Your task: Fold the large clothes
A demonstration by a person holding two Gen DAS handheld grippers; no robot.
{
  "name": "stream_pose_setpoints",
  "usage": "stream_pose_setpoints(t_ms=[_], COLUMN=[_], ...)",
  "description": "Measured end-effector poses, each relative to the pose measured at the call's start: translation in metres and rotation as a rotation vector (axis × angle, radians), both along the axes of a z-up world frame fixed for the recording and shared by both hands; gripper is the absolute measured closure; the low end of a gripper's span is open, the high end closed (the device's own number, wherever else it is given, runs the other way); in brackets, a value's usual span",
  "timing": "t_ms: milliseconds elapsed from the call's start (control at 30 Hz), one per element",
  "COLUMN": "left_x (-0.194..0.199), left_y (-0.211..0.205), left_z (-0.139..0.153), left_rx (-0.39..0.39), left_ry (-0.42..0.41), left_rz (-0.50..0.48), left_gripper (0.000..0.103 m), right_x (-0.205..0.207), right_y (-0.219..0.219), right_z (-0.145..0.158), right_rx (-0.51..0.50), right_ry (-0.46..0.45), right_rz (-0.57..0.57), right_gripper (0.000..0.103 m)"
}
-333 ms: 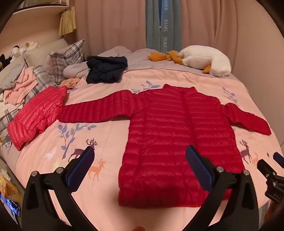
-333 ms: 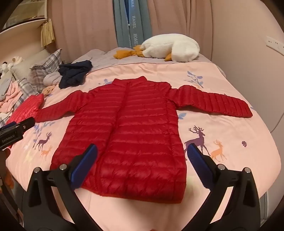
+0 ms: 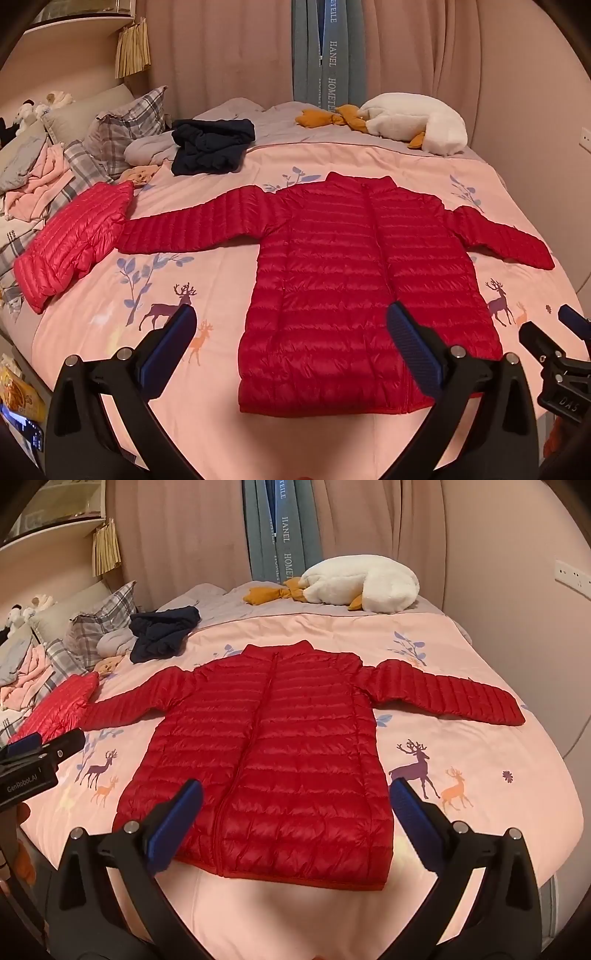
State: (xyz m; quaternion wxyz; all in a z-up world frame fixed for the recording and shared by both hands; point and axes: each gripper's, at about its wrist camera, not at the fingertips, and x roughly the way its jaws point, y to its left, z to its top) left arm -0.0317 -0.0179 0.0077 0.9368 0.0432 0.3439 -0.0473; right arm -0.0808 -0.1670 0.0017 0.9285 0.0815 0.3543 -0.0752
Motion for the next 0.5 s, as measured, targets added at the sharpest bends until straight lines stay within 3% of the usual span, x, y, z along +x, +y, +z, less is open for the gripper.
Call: stream_pose_setpoints(t_ms=[500], left_x=[-0.0062], left_y=[0.0033], left_z=[0.0005], left_rx=[-0.018], left_ry=[0.004], left_rz=[-0.011], left_gripper=[0.001], right_x=[0.0055], right_y=[-0.003], right_z=[0.0029], right_rx=[-0.007], right_ry=[-0.011], right_rz=[-0.006], right_gripper=[0.002])
